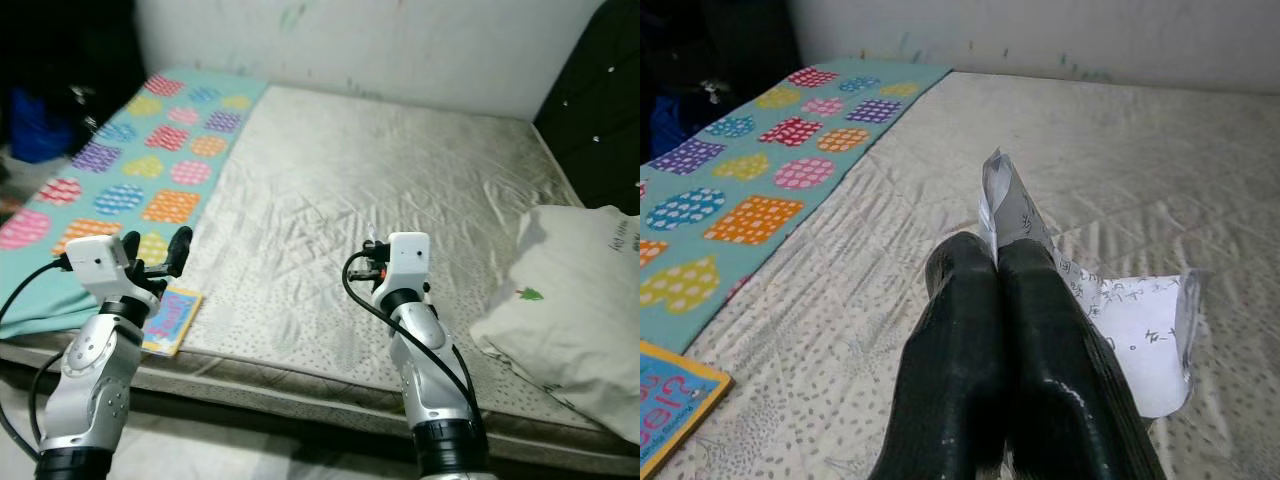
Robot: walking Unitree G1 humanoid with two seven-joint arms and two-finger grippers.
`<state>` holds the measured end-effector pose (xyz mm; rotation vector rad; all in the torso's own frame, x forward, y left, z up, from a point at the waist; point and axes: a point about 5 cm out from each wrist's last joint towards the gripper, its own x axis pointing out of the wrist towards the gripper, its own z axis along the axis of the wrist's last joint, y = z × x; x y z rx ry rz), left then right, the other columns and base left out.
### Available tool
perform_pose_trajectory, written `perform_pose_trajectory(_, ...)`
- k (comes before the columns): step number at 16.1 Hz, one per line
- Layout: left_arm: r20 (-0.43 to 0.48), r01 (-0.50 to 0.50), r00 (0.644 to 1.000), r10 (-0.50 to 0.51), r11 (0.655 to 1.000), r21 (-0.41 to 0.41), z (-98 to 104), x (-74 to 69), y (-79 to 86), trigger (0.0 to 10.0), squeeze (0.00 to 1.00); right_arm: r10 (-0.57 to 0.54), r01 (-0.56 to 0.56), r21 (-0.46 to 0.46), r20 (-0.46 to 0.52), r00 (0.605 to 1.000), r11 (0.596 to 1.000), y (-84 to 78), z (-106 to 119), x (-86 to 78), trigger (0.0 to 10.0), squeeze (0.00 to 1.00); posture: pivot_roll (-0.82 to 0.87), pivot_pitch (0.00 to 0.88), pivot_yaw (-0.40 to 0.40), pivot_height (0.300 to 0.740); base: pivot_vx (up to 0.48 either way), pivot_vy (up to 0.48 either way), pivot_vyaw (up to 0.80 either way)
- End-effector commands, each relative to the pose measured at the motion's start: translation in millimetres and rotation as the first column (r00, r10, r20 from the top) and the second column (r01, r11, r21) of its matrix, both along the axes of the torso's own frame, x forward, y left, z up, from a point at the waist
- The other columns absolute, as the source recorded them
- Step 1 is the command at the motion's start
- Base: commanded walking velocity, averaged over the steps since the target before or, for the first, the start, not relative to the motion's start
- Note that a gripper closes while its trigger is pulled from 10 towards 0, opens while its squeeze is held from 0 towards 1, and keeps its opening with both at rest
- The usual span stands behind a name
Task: Clean up the room
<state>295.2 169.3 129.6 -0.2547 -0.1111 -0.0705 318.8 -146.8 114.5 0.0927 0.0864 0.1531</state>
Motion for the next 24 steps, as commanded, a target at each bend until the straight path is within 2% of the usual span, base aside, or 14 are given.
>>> perform_pose_trajectory(1,0.015,0.022,1.0,-0.022,1.0,-0.003,3.5,1.1,-3.9,10.0,0.0,-0.014,0.014,-0.005,0.009,1.0,1.0,-5.5,2.4,1.5,10.0,0.0,-0.09,0.023,-0.062,0.74,0.277,0.0,0.0)
perform_pose_trajectory(11,0.009,0.018,1.0,-0.018,1.0,-0.001,3.2,2.7,-3.7,10.0,0.0,-0.02,0.02,-0.006,0.01,1.0,1.0,-7.3,2.1,2.1,10.0,0.0,-0.09,0.02,-0.061,0.74,0.322,0.0,0.0)
perform_pose_trajectory(16,-0.02,-0.014,1.0,0.013,1.0,-0.013,0.0,4.1,-0.8,10.0,0.0,-0.028,0.028,-0.013,0.007,1.0,1.0,-11.3,0.5,2.7,10.0,0.0,-0.09,0.021,-0.061,0.74,0.0,0.0,0.0)
perform_pose_trajectory(18,-0.024,-0.013,1.0,0.012,1.0,-0.016,-0.4,4.4,-0.7,10.0,0.0,-0.028,0.028,-0.013,0.006,1.0,1.0,-11.3,0.5,2.8,10.0,0.0,-0.09,0.021,-0.061,0.74,0.0,0.0,-0.7)
perform_pose_trajectory(21,-0.02,-0.007,1.0,0.007,1.0,-0.02,-0.2,4.6,-0.9,10.0,0.0,-0.024,0.024,-0.011,0.008,1.0,1.0,-9.6,0.7,3.1,10.0,0.0,-0.09,0.022,-0.06,0.74,0.0,0.315,-0.71)
perform_pose_trajectory(24,-0.017,-0.006,1.0,0.006,1.0,-0.023,0.2,4.5,-1.5,10.0,0.0,-0.018,0.018,-0.011,0.01,1.0,1.0,-8.9,0.9,3.5,10.0,0.0,-0.08,0.019,-0.064,0.74,0.0,0.374,-0.14)
